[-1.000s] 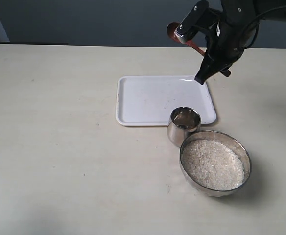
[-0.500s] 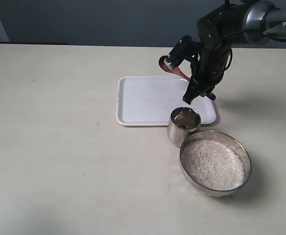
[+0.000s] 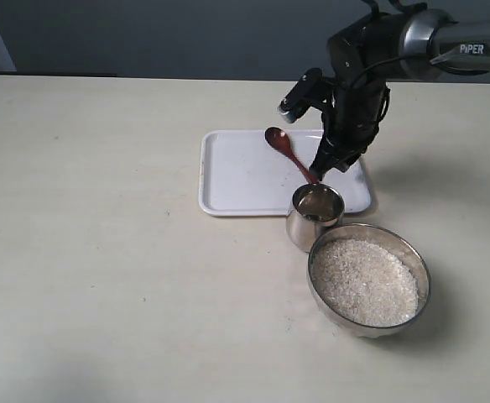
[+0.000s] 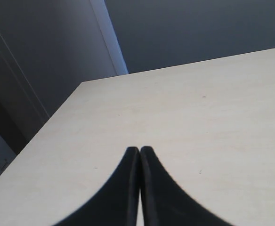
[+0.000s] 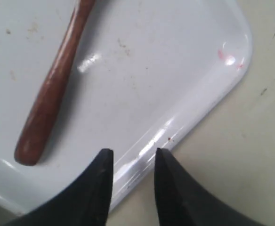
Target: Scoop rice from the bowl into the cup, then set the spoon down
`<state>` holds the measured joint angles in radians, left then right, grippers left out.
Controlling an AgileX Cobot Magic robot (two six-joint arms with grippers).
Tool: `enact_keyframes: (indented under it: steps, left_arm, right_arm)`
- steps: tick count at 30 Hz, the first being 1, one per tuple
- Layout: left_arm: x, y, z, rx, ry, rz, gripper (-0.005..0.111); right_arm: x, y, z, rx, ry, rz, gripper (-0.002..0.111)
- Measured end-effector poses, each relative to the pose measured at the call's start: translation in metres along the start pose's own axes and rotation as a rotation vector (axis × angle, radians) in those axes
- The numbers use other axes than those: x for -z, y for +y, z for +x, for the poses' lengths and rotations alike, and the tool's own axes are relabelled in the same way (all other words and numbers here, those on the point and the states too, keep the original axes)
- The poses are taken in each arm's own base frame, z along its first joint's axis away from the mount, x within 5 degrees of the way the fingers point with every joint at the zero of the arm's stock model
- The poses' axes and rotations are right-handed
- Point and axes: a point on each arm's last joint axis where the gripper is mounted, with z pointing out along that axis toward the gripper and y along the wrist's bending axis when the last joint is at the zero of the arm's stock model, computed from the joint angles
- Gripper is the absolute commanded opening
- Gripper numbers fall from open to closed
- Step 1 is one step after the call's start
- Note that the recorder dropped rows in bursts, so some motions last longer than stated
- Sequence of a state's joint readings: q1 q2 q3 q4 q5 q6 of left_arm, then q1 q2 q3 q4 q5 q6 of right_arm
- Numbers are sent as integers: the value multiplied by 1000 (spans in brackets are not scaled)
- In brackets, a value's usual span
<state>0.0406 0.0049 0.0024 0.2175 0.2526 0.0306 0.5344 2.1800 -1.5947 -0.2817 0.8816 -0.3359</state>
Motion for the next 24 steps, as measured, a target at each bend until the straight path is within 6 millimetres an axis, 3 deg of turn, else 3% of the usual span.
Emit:
enact_keyframes:
  steps: [1, 3, 5, 7, 9, 11, 12, 13, 16, 17, 20, 24]
  left_arm:
    - [0, 0, 0, 0, 0, 0, 1]
    - [0, 0, 0, 0, 0, 0, 1]
    - [0, 0, 0, 0, 0, 0, 1]
    - [0, 0, 0, 0, 0, 0, 1]
    - [0, 0, 0, 0, 0, 0, 1]
    - [0, 0, 0, 0, 0, 0, 1]
    - [0, 0, 0, 0, 0, 0, 1]
    - [0, 0, 0, 0, 0, 0, 1]
    - [0, 0, 0, 0, 0, 0, 1]
    - [0, 0, 0, 0, 0, 0, 1]
    - [0, 0, 0, 0, 0, 0, 1]
    - [0, 0, 0, 0, 0, 0, 1]
  right_arm:
    - [0, 0, 1, 0, 13, -4, 25]
    - [0, 2, 4, 0, 48, -17, 0]
    - [10, -1, 8, -39, 71, -6, 0]
    - [38, -9, 9, -97, 19, 39, -1]
    - [77, -18, 9, -161, -94, 90, -1]
    - [140, -27, 17, -253, -277, 132, -1]
    - [157, -27, 20, -278, -327, 129, -1]
    - [189, -27, 29, -322, -416, 119, -1]
    - [253, -23, 54, -387, -591, 105, -1]
    - [284, -18, 73, -406, -674, 111, -1]
    - [330, -1, 116, -433, -806, 118, -1]
    - [347, 23, 159, -455, -879, 101, -1]
